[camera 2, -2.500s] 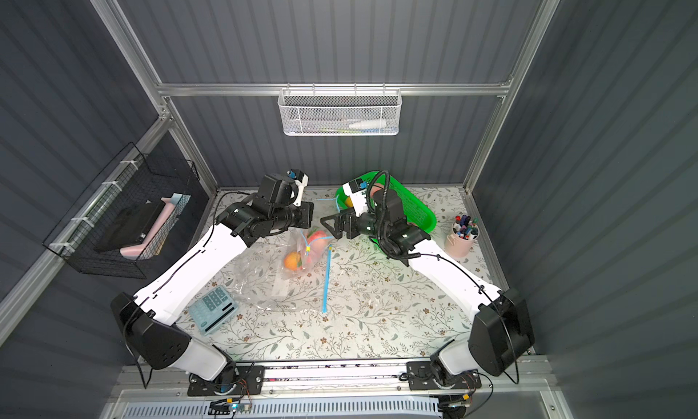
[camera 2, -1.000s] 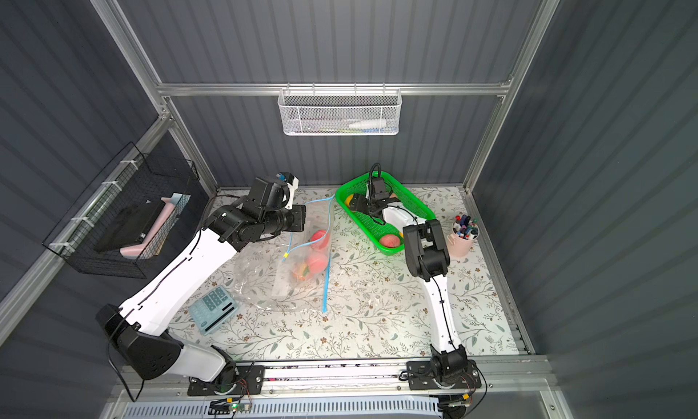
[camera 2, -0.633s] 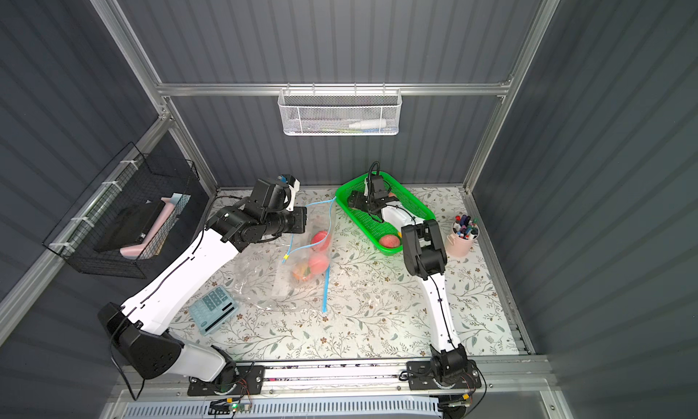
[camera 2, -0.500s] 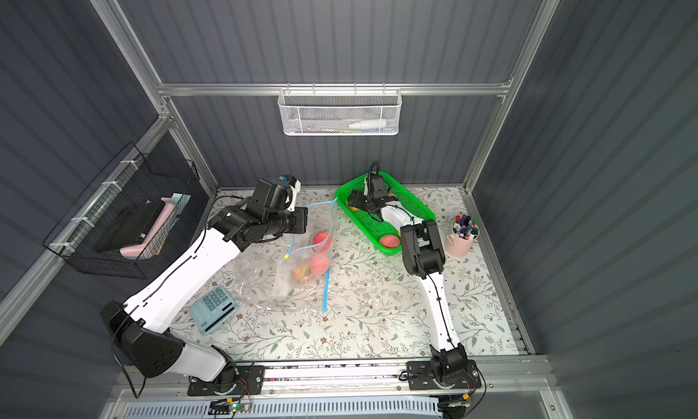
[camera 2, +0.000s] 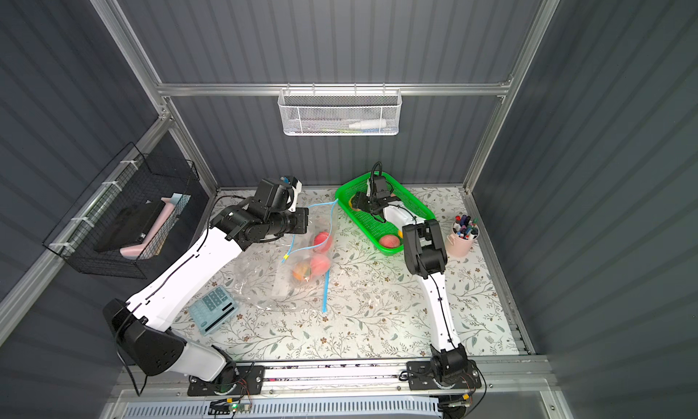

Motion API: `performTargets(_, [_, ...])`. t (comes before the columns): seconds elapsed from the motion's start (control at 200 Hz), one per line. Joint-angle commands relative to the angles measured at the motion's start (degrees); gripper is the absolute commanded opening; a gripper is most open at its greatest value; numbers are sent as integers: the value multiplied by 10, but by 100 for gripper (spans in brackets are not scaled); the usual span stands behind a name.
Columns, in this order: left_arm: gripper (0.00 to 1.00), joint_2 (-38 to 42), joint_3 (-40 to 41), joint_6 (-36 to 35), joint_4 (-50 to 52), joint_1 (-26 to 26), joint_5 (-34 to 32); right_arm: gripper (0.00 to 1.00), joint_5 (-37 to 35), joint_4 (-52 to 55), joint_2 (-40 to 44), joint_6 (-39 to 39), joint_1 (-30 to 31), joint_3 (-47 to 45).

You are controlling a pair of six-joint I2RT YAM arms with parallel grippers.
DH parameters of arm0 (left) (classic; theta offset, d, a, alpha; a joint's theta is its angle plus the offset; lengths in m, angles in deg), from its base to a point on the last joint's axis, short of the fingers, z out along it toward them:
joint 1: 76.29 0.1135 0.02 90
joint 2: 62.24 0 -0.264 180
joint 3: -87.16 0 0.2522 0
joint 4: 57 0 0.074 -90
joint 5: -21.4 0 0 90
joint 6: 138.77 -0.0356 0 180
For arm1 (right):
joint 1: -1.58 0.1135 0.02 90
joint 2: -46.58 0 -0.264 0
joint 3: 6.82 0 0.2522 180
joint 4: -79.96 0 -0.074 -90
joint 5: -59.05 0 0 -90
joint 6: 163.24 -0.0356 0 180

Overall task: Place the peach in a zip-top bag and seal the zipper
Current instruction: Pick up the peach from the basket, then place the peach in the zipper food storage bag.

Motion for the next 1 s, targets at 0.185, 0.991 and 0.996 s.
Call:
performTargets(0.185, [3,28,-3,-7,-5,1,1,60,20,-20,189,18,-14,-160])
performTargets(0.991, [3,49,88,15,-96,1,54,58,122,-116,638,23,35,-442])
performTargets(0.996, [3,49,87,16,-96,1,54,58,122,-116,639,25,36,-442])
